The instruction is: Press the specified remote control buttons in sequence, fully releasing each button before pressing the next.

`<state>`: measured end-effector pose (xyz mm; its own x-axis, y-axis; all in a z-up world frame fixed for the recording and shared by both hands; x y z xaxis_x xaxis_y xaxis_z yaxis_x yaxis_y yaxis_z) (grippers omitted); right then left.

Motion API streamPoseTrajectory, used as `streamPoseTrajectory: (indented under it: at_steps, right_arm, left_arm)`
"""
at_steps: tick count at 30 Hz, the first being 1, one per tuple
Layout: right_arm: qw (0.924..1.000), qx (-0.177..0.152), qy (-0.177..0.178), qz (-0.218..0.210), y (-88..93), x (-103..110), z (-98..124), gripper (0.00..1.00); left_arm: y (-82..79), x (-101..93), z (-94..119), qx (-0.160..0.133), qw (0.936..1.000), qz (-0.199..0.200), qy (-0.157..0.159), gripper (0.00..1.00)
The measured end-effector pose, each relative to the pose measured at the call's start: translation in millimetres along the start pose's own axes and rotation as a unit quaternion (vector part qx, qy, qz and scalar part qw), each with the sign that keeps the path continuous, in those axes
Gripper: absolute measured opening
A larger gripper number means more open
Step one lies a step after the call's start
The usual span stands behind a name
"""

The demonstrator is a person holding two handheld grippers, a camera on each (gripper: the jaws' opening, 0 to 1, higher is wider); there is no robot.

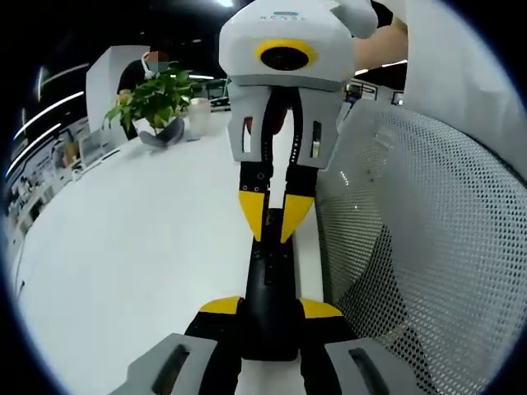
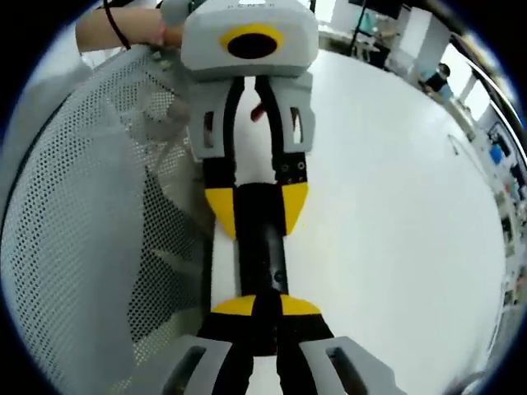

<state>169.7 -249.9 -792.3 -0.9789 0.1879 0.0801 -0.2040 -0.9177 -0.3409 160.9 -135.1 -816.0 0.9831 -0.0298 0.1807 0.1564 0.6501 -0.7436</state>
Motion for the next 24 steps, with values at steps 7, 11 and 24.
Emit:
streamPoseTrajectory:
  at_steps: [7, 11, 24]
  right_arm:
    - [0.9982, -0.053, -0.026, -0.015, 8.1, -6, 3, 0.05]
    - [0.998, -0.06, -0.011, -0.015, 9.4, -1, 3, 0.05]
    - [0.9985, -0.039, -0.03, -0.022, 10.7, -6, 4, 0.05]
  left_arm:
    - [0.2, 0.2, 0, -0.002, 1.0, -0.002, 0.002, 0.25]
    - [0.0, 0.1, 0, -0.002, 1.0, -0.004, 0.001, 0.25]
    - [-0.3, 0.1, -1, -0.001, 1.0, -0.004, 0.001, 0.25]
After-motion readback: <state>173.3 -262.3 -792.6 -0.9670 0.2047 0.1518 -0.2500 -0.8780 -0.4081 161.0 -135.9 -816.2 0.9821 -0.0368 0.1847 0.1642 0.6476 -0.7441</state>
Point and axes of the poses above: the point that each gripper's makers call its tool centre point, and the gripper's own axes: z roughly backward along the fingers, x roughly to its left, y roughly out of its underside, the point moved 7 cm from there along z, roughly backward along the fingers, and after that the axes turned 15 degrees about -z, right-handed, at the moved point
